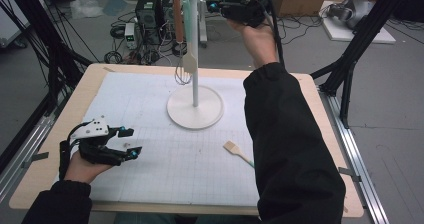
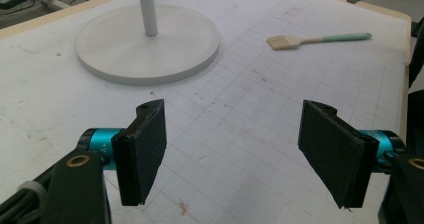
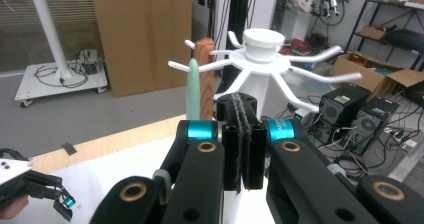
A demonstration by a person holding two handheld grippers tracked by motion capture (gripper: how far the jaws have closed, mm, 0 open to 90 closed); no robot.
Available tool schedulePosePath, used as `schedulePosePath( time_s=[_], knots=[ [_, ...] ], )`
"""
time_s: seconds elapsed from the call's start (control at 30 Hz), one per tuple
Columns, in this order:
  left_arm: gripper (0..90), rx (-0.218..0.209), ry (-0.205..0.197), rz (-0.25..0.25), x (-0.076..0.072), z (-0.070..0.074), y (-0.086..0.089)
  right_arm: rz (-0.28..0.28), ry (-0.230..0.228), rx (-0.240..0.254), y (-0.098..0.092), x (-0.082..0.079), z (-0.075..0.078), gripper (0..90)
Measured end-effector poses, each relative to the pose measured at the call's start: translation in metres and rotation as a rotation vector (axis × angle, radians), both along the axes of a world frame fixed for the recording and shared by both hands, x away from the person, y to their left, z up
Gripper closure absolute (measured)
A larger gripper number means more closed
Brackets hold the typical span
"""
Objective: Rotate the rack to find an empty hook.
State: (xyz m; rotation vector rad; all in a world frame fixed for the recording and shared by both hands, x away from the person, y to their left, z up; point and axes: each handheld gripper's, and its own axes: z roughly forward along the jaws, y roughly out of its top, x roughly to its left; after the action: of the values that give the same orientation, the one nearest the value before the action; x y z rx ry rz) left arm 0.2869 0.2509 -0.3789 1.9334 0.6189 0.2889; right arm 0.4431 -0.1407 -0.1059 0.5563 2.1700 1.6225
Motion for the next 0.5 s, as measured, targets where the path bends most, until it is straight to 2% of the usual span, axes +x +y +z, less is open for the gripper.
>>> schedulePosePath(
  time_s=[0.5],
  knots=[
    [27.9,0.005,-0.004,-0.004,-0.001,0.001,0.000,0.026,-0.011,-0.020,0.019,-0.007,0.003,89.3]
  ],
)
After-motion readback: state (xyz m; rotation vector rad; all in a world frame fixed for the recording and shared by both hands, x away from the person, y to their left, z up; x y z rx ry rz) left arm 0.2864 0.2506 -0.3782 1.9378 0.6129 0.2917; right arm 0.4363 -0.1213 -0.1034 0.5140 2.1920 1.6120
